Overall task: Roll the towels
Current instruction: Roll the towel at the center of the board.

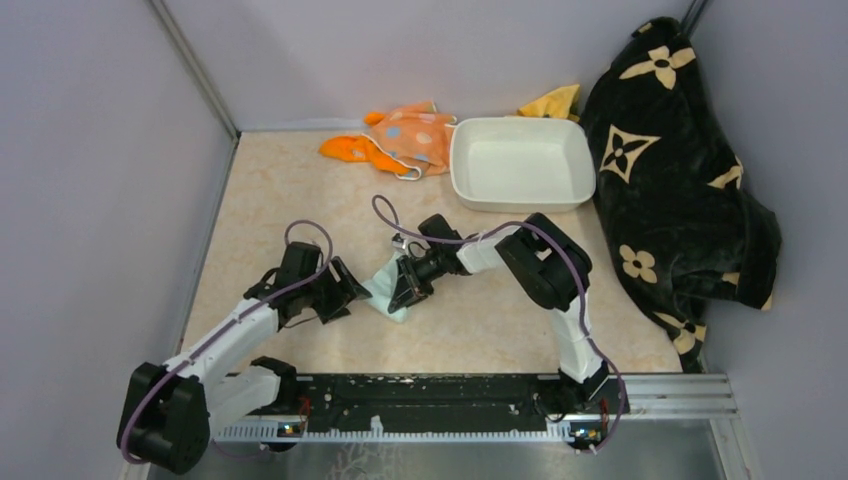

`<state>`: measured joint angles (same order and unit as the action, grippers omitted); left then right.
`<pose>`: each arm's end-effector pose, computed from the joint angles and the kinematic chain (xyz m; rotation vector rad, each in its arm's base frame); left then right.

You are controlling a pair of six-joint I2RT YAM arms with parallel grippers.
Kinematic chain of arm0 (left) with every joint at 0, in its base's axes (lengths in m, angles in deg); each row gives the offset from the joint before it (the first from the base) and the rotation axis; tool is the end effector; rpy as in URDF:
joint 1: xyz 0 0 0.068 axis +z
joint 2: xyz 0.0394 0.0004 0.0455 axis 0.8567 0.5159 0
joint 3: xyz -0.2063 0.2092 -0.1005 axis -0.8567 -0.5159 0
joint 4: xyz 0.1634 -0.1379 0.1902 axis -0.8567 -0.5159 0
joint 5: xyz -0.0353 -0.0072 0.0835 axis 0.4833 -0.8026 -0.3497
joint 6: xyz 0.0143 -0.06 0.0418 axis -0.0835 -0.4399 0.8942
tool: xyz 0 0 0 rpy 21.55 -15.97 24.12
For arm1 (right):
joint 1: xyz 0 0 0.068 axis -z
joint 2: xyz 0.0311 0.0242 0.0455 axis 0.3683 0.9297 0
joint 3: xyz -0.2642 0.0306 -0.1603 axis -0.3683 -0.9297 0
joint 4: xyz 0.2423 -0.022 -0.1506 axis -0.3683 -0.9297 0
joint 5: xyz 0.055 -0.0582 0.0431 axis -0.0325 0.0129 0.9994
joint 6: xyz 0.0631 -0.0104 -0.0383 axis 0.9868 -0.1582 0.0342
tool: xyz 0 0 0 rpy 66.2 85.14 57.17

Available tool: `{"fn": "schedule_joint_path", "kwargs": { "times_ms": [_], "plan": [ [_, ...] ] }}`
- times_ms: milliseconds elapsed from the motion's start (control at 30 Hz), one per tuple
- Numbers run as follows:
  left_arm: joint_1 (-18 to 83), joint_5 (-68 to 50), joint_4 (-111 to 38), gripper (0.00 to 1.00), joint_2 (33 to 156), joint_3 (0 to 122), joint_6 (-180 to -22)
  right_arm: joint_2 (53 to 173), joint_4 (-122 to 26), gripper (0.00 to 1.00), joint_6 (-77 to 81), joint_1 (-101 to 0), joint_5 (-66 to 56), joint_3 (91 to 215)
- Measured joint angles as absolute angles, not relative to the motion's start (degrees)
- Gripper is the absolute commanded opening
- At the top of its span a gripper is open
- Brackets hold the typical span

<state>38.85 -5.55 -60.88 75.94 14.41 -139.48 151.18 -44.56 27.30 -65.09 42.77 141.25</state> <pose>0.1820 -0.0802 0.1711 -0.5953 2.5656 -0.7314 0.2828 0.3391 0.1022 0.7058 -2.5062 -1.5940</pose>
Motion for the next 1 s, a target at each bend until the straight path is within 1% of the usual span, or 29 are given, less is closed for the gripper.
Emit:
{"fn": "schedule_joint_path", "kwargs": {
  "times_ms": [67,133,267,367,433,533,600,767,900,1000],
  "plan": [
    [38.85,-4.76,-59.07,0.71,78.43,14.23,-139.85,151.64,-41.74,0.03,30.10,-64.26,44.15,139.87],
    [38.85,-4.13,-56.62,0.67,81.82,14.23,-139.92,151.75,-39.57,0.08,32.44,-63.67,44.98,138.36],
    [38.96,-2.32,-52.12,0.58,88.74,15.11,-140.00,151.47,-38.65,0.22,33.31,-63.43,44.85,137.64],
    [38.96,-0.44,-48.66,0.57,92.94,16.37,-140.05,149.85,-39.97,0.30,32.11,-63.50,42.90,137.20],
    [38.96,0.37,-47.35,0.57,94.38,16.83,-140.05,147.01,-42.68,0.39,29.86,-63.63,39.56,136.57],
    [38.96,1.20,-46.02,0.58,95.74,17.20,-140.05,141.04,-48.62,0.41,25.01,-64.55,31.27,136.39],
    [38.96,1.42,-45.98,0.58,96.11,17.44,-140.03,136.13,-52.88,0.43,21.34,-66.28,23.64,136.39],
    [38.96,1.75,-45.76,0.59,96.90,17.90,-140.00,126.14,-58.17,0.45,12.86,-75.70,2.84,136.41],
    [38.89,2.14,-45.63,0.59,97.73,18.52,-139.90,123.82,-58.65,0.45,6.43,-82.97,-10.45,136.72],
    [38.80,2.19,-45.61,0.60,98.23,18.95,-139.79,124.50,-59.27,0.45,2.50,-86.58,-16.83,137.11]
  ]
}}
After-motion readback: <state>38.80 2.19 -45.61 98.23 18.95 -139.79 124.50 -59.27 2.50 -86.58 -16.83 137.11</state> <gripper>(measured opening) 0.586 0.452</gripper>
